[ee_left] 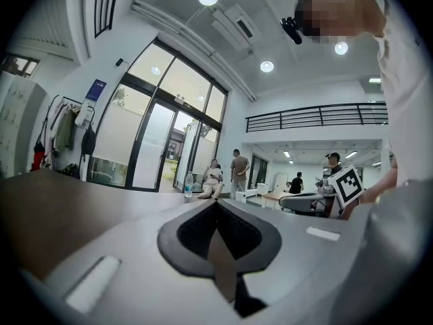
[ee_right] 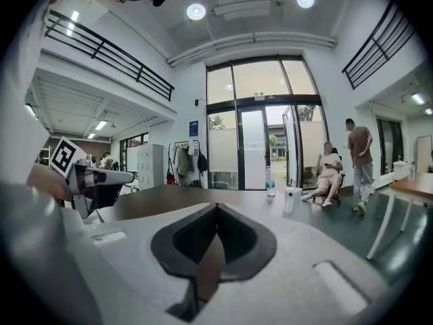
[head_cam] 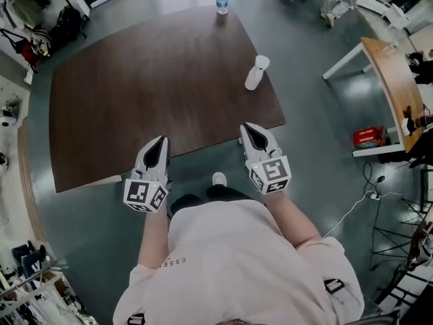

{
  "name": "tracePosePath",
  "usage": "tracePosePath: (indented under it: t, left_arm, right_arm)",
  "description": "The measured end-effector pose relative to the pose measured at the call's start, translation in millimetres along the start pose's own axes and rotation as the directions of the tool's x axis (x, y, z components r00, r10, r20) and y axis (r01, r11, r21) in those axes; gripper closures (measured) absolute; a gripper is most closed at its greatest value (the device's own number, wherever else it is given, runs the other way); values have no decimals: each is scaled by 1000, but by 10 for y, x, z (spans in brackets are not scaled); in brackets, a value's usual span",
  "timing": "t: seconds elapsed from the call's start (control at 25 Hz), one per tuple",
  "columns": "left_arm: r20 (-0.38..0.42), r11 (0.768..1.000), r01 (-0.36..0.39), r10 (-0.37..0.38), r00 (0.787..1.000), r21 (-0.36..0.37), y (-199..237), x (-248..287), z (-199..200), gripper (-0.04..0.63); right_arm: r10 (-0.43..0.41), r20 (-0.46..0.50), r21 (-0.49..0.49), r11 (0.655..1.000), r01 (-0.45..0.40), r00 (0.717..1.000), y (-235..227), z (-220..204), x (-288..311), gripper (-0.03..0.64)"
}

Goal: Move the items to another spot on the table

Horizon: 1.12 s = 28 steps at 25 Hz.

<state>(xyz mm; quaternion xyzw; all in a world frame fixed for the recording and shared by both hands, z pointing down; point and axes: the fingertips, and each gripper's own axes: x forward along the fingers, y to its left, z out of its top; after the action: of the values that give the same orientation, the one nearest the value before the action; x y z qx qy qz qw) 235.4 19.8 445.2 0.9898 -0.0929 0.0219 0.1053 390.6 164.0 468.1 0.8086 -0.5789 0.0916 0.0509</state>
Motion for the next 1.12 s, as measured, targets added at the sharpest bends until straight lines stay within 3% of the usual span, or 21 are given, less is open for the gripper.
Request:
tracePosePath:
  t: [0.24, 0.52, 0.64, 0.88, 1.12]
  left_arm:
    - [-19, 998, 66, -66, 998, 5, -235, 716, 89, 580]
    - [-44, 990, 141, -140, 989, 6, -174, 1427, 122, 580]
    - [-60, 984, 177, -177, 982, -1, -122, 1714, 115, 580]
    - [-80, 977, 210, -211, 974, -22, 105, 2205, 122, 580]
    - [-104, 973, 228, -232, 967, -45, 261, 2470, 57, 580]
  right_arm:
    - [-68, -16, -1, 998, 68, 998, -790, 84, 187, 626]
    - [-165, -90, 60, 983, 171, 982, -1391, -35, 648, 392]
    - [-214, -111, 70, 972, 222, 970, -1551, -72, 868, 329]
    - [-267, -151, 85, 956, 282, 952, -1782, -124, 1341, 261]
    - [-302, -161, 113, 940, 321, 940, -1963, -161, 1646, 256]
